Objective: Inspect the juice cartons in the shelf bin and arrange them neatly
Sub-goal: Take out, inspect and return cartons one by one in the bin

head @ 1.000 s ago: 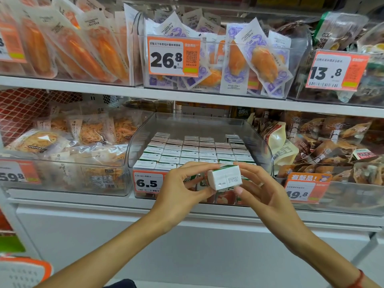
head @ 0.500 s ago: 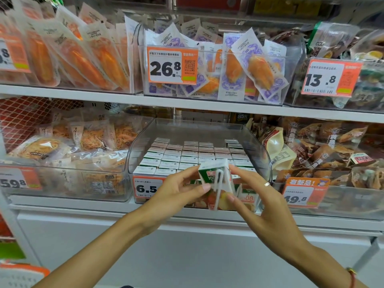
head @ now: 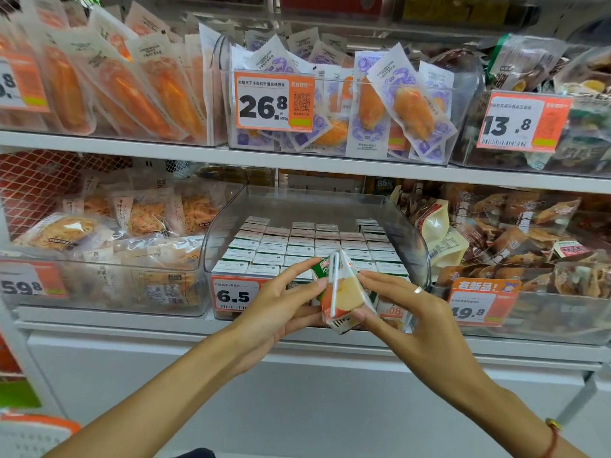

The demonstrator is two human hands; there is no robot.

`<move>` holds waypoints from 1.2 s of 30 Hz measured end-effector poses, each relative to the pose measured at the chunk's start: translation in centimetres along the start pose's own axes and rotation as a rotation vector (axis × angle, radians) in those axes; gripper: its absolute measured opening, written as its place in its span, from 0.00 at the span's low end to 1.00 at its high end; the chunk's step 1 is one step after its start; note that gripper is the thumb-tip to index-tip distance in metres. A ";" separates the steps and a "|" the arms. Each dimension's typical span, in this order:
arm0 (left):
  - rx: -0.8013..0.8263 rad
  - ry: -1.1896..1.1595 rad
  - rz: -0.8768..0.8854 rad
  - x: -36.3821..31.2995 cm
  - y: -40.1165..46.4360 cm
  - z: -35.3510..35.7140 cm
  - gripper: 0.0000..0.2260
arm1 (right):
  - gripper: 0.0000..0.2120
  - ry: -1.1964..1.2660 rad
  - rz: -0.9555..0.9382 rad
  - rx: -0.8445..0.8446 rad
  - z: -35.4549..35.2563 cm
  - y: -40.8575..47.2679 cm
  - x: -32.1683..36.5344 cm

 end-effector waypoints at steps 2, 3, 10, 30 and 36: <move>0.010 0.017 -0.035 0.2 -0.1 0.2 0.25 | 0.15 0.148 0.105 -0.018 0.1 0.1 -0.4; 0.019 0.031 -0.058 0.4 -0.1 0.3 0.27 | 0.13 0.210 0.166 -0.027 0.1 0.1 -0.8; 0.147 0.266 -0.205 1.8 -0.6 0.9 0.26 | 0.13 0.311 0.443 -0.163 -0.6 0.2 -2.7; -0.155 0.384 0.015 0.3 0.2 0.5 0.31 | 0.24 0.493 0.842 0.070 1.4 -1.1 -5.0; -0.169 0.687 0.473 -2.4 -0.6 1.4 0.40 | 0.20 0.684 0.823 0.115 1.9 -1.1 -4.4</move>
Point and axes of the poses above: each hand's wrist, its own y-axis towards the middle knuckle, its own z-axis out of the palm, x = y × z, the point moved 7 cm from there along y, towards the middle knuckle, and after that the axes turned 10 degrees about -x, right-handed, at the moved point
